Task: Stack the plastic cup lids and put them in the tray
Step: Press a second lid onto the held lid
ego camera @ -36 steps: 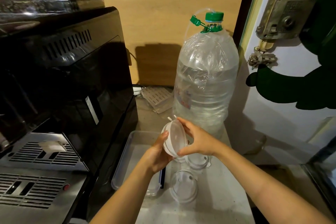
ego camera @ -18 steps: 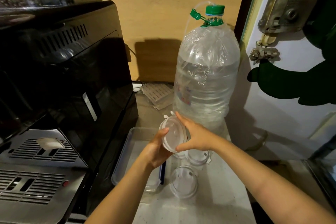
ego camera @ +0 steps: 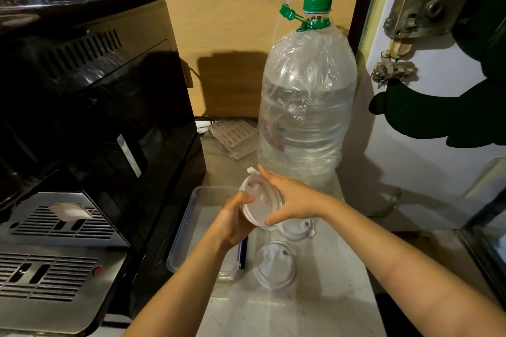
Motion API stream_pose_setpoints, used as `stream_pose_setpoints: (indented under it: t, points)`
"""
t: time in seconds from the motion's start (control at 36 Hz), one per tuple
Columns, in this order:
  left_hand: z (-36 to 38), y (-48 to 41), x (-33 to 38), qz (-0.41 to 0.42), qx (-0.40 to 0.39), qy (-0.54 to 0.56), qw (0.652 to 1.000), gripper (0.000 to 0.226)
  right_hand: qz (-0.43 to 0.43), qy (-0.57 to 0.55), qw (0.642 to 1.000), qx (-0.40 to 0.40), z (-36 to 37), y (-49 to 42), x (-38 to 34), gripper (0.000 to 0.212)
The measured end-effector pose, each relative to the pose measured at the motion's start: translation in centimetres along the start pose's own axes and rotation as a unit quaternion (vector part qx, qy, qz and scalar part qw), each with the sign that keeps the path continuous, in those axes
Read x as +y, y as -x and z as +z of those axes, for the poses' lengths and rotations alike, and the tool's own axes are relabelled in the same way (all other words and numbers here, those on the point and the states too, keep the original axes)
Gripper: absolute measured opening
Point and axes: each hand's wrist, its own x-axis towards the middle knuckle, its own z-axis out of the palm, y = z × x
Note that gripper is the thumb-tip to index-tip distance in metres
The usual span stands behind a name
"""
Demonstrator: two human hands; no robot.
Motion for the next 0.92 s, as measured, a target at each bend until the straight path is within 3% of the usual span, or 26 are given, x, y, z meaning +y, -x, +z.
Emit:
stream_pose_setpoints:
  t: [0.36, 0.56, 0.67, 0.92]
  points:
    - [0.0, 0.4, -0.8, -0.009, 0.031, -0.017, 0.999, 0.049, 0.005, -0.03, 1.0, -0.008, 1.1, -0.1, 1.0, 0.11]
    - [-1.0, 1.4, -0.1, -0.009, 0.092, 0.031, 0.995, 0.058, 0.05, -0.123, 0.99, 0.05, 0.2, -0.8, 4.1, 0.096]
    - [-1.9, 2.2, 0.1, -0.004, 0.107, 0.045, 0.993, 0.082, 0.105, -0.057, 0.992, 0.031, 0.9, -1.5, 6.6, 0.096]
    - [-2.3, 4.5, 0.9, -0.002, 0.12, 0.012, 0.993, 0.086, 0.193, 0.083, 0.978, -0.02, 4.6, -3.8, 9.3, 0.1]
